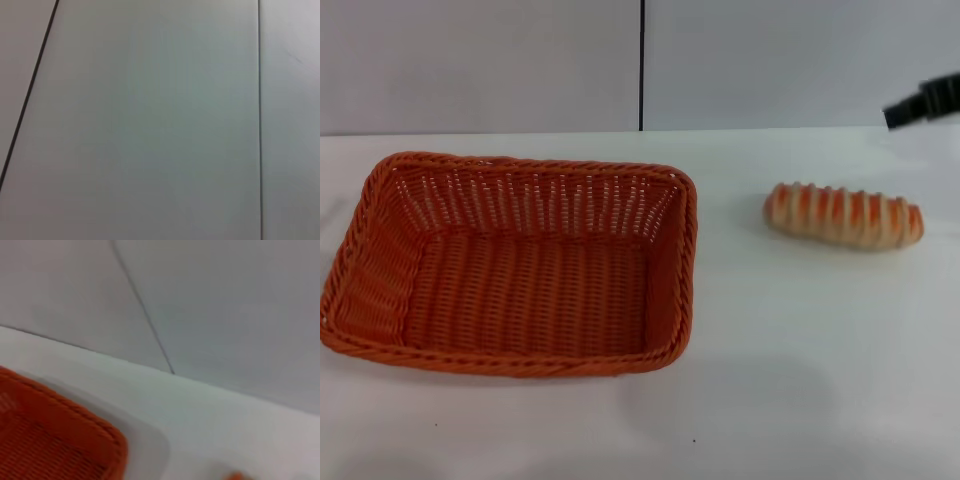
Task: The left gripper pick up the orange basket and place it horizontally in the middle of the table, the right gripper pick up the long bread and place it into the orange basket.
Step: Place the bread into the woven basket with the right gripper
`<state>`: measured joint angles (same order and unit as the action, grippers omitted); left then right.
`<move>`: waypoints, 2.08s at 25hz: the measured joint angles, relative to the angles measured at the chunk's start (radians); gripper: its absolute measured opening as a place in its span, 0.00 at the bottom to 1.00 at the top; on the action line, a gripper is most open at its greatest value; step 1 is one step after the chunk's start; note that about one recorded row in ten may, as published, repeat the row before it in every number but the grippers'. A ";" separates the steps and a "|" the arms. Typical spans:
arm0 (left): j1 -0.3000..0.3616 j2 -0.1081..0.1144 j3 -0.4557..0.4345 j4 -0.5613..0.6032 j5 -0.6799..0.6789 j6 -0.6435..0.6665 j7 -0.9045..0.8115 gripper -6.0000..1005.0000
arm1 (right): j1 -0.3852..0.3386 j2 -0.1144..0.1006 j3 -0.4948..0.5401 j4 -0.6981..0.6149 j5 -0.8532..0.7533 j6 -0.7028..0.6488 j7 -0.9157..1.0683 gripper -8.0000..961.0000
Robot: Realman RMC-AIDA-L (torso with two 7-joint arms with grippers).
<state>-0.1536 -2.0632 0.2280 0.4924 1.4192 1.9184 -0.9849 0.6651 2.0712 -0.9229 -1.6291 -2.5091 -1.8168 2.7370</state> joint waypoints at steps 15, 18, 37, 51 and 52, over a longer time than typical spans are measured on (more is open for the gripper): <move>0.021 0.000 0.003 0.000 0.000 0.017 -0.012 0.81 | -0.021 -0.032 -0.058 0.213 -0.252 0.035 0.023 0.03; 0.021 0.002 0.004 0.000 0.003 0.012 -0.006 0.81 | 0.001 -0.030 -0.063 0.271 -0.338 0.034 0.023 0.11; 0.003 0.003 0.007 0.000 0.006 0.004 -0.006 0.81 | 0.018 -0.018 -0.054 0.462 -0.280 0.308 -0.054 0.54; -0.015 0.001 0.006 0.000 0.006 -0.008 -0.005 0.81 | 0.033 -0.029 -0.038 0.579 -0.193 0.419 -0.057 0.52; -0.016 0.001 0.006 0.000 0.006 -0.009 -0.004 0.81 | 0.038 -0.027 -0.039 0.597 -0.189 0.433 -0.062 0.51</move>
<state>-0.1693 -2.0617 0.2342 0.4924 1.4251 1.9094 -0.9891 0.7032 2.0439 -0.9619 -1.0320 -2.6977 -1.3842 2.6751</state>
